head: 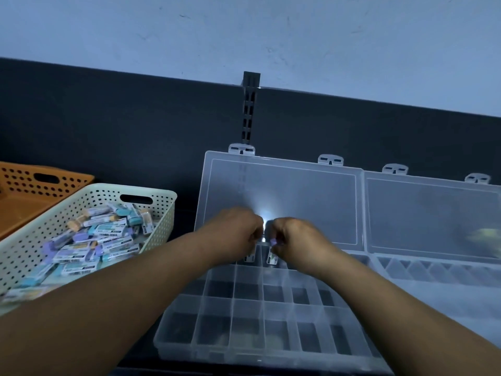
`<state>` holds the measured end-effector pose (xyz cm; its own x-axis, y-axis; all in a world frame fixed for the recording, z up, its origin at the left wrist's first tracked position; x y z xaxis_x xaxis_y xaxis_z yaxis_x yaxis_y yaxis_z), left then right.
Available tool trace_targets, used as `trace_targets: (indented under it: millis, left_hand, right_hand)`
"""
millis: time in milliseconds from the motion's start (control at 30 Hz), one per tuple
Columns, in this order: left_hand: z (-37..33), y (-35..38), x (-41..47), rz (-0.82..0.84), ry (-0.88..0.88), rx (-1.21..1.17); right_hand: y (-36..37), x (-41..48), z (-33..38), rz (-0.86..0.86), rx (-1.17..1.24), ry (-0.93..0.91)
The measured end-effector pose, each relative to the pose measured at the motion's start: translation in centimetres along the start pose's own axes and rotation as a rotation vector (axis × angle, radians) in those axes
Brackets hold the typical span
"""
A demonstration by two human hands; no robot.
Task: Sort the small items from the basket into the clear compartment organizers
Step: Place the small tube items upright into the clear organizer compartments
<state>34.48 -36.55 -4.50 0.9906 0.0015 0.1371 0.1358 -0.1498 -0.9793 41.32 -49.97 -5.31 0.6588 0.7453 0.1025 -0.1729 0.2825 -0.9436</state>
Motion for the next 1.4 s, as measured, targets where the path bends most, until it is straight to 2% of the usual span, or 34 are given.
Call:
trace_targets:
  millis: [233, 333, 467, 567, 767, 1033, 1400]
  left_hand:
    - [0.7, 0.0, -0.3, -0.01, 0.016, 0.051]
    - [2.0, -2.0, -1.4, -0.053, -0.004, 0.032]
    - [5.8, -5.7, -4.5, -0.132, -0.106, 0.022]
    - [9.9, -7.6, -7.8, -0.167, -0.216, 0.057]
    - [16.3, -9.1, -15.0, -0.143, -0.435, 0.079]
    - [19.8, -7.3, -20.2, -0.096, -0.583, 0.076]
    - [20.2, -6.3, -20.2, -0.082, -0.567, 0.012]
  right_hand:
    - [-0.7, 0.1, 0.3, 0.056, 0.009, 0.074]
    - [-2.4, 0.2, 1.5, 0.019, 0.007, 0.069]
    - [-3.6, 1.2, 5.3, -0.082, -0.093, -0.037]
    - [-2.6, 2.5, 9.6, -0.094, -0.145, -0.161]
    - [1.5, 4.9, 17.7, -0.003, -0.126, -0.411]
    - [6.7, 8.5, 24.0, 0.297, -0.295, -0.443]
    - [9.0, 10.4, 25.2, 0.279, -0.371, -0.429]
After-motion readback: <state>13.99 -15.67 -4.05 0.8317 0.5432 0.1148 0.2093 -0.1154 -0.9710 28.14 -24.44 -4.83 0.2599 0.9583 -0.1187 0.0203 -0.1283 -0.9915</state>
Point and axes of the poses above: each hand's wrist, its own x-axis towards the middle knuckle, its own y-axis out of the palm, z = x × y, the point moved 2 cm from there along x, towards the middle knuckle
